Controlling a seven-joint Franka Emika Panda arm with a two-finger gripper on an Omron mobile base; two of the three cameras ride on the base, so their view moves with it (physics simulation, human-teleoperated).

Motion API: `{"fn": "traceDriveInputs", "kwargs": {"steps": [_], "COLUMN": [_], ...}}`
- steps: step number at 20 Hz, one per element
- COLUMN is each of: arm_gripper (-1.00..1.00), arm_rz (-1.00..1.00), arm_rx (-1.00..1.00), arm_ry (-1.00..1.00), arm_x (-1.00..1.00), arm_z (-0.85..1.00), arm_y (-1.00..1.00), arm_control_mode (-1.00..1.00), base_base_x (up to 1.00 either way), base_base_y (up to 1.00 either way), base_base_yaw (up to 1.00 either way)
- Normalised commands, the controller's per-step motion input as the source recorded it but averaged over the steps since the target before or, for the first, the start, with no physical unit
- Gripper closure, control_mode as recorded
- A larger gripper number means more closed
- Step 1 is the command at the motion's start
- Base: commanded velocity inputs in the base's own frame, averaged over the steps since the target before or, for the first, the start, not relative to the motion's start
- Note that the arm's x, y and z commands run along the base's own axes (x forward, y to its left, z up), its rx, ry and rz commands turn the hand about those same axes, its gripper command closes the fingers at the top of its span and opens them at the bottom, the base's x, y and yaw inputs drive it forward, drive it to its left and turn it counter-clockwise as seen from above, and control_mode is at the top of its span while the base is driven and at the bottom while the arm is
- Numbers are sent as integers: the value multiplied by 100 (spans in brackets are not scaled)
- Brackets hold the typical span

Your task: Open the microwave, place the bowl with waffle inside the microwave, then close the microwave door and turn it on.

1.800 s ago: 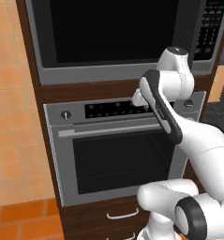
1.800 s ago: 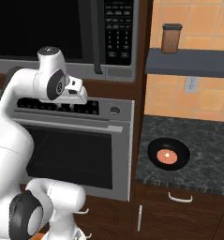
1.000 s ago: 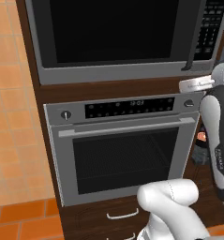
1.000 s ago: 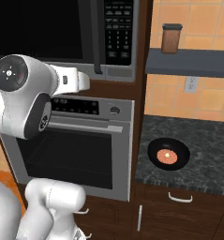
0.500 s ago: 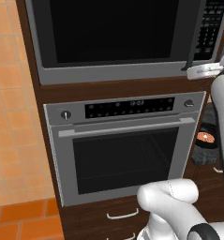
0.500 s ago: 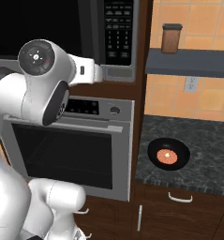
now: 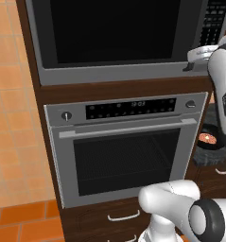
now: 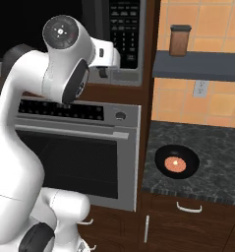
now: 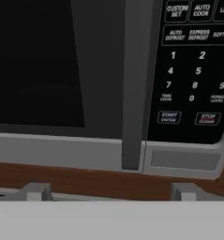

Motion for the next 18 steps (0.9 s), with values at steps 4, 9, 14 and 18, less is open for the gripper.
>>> {"fn": "traceDriveInputs", "kwargs": {"steps": [4,9,14,18], "arm_gripper": [-100,-100,-100,-100], "arm_rz": [-5,-6,-6,-2], "arm_rx": [0,0,0,0], "arm_ry": [-3,-16,-19,-4], "arm_x": [63,50,47,35], "arm_z": [0,0,0,0], "arm_y": [0,0,-3,-5], "arm_control_mode": [-100,-100,-100,-100], "base_base_x": [0,0,0,0], "base_base_y": [0,0,0,0], "base_base_yaw": [0,0,0,0]}}
